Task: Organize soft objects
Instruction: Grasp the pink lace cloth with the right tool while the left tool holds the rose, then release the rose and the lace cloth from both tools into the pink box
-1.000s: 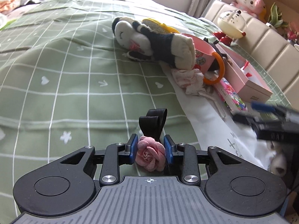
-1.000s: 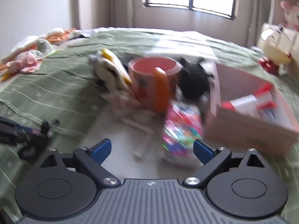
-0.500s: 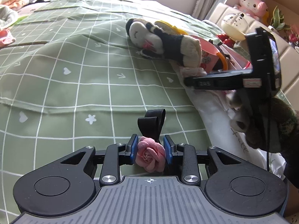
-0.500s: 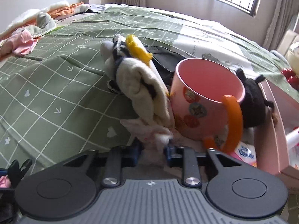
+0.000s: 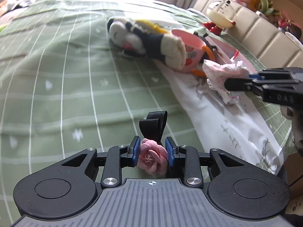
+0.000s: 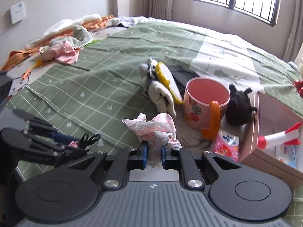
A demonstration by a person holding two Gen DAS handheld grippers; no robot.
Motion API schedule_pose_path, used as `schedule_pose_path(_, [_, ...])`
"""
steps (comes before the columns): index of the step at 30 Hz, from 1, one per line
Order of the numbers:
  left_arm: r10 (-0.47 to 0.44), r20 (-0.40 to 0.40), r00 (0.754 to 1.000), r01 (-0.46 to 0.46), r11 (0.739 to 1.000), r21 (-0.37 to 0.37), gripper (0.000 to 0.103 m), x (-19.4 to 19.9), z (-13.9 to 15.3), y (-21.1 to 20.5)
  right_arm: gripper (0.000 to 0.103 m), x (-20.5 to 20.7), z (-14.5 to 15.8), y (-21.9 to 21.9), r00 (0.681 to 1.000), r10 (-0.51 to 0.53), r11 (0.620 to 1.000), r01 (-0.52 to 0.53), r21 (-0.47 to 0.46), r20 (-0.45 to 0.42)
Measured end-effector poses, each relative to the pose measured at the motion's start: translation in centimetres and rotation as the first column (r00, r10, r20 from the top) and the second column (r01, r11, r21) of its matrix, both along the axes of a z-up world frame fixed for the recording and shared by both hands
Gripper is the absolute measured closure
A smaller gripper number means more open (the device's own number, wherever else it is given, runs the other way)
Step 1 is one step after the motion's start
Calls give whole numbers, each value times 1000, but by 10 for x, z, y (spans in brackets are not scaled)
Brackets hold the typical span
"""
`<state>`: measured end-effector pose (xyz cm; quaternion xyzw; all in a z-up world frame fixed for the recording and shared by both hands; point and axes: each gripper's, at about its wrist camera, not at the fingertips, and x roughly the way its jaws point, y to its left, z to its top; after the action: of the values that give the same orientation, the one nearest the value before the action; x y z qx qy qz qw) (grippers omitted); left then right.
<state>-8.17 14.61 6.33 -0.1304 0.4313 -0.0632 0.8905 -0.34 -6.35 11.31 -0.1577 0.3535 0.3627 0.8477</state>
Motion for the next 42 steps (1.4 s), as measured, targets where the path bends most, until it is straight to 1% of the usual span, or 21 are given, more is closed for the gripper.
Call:
schedule_pose_path(4, [9,59,998,-9,1000,5,71,29,32,16,89,7,20,-3,999,-4,998,1,63,46])
schedule_pose_path(7, [31,127,991,-37,998,45,71,59,59,24,89,26,35,-8,995,-49,994,40,101,92])
schedule_pose_path(8, [43,151,988,-50,998,48,71,71,68,27,89,33,40,-10,992,-69,992,57,111,107])
schedule_pose_path(11, [86,199,976,-89,996,6,71,111,90,33,89,55,56,-22,978,-121,984,96,151,169])
schedule_pose_path(13, [96,208,974,-94,995,-17,71,142,101,31,89,72,66,-34,966,-166,976,132,175,199])
schedule_pose_path(15, [102,210,972,-100,995,-20,71,171,108,23,89,87,75,-50,947,-219,965,174,198,236])
schedule_pose_path(17, [101,194,976,-97,995,-34,71,196,113,9,89,99,82,-69,923,-273,952,219,215,270])
schedule_pose_path(19, [72,187,980,-60,996,-67,71,215,118,-14,89,111,88,-94,908,-316,938,256,234,275])
schedule_pose_path(23, [-33,228,973,62,990,-123,70,244,132,-78,89,134,94,-146,886,-382,914,321,246,261])
schedule_pose_path(26, [-131,233,964,170,973,-157,70,264,132,-131,88,150,83,-179,878,-423,898,373,233,223])
schedule_pose_path(28, [-180,225,958,221,961,-169,70,277,127,-164,82,160,66,-198,885,-434,891,394,226,171])
schedule_pose_path(29, [-200,209,957,237,956,-170,70,284,121,-177,69,164,56,-206,891,-432,891,397,223,140])
schedule_pose_path(30, [-217,177,960,246,956,-161,70,290,114,-190,55,165,45,-212,893,-435,889,405,216,114])
schedule_pose_path(31, [-228,143,963,248,958,-146,70,297,105,-201,49,165,34,-217,889,-446,884,420,208,100])
schedule_pose_path(32, [-232,125,965,248,960,-133,70,301,96,-209,46,161,24,-223,882,-461,877,436,202,99])
schedule_pose_path(33, [-228,125,966,244,961,-127,70,302,89,-213,46,157,16,-227,877,-470,874,445,196,105])
schedule_pose_path(36, [-201,158,967,221,968,-120,70,289,78,-211,44,143,-1,-237,880,-465,878,443,181,101])
schedule_pose_path(37, [-190,166,968,209,973,-101,70,281,76,-208,42,139,-5,-239,882,-461,879,440,184,94])
schedule_pose_path(39, [-173,182,968,185,981,-52,70,259,73,-198,37,130,-10,-241,889,-450,883,429,191,80])
schedule_pose_path(42, [-130,194,972,134,991,-6,70,217,65,-170,35,121,-15,-237,896,-440,883,422,204,53])
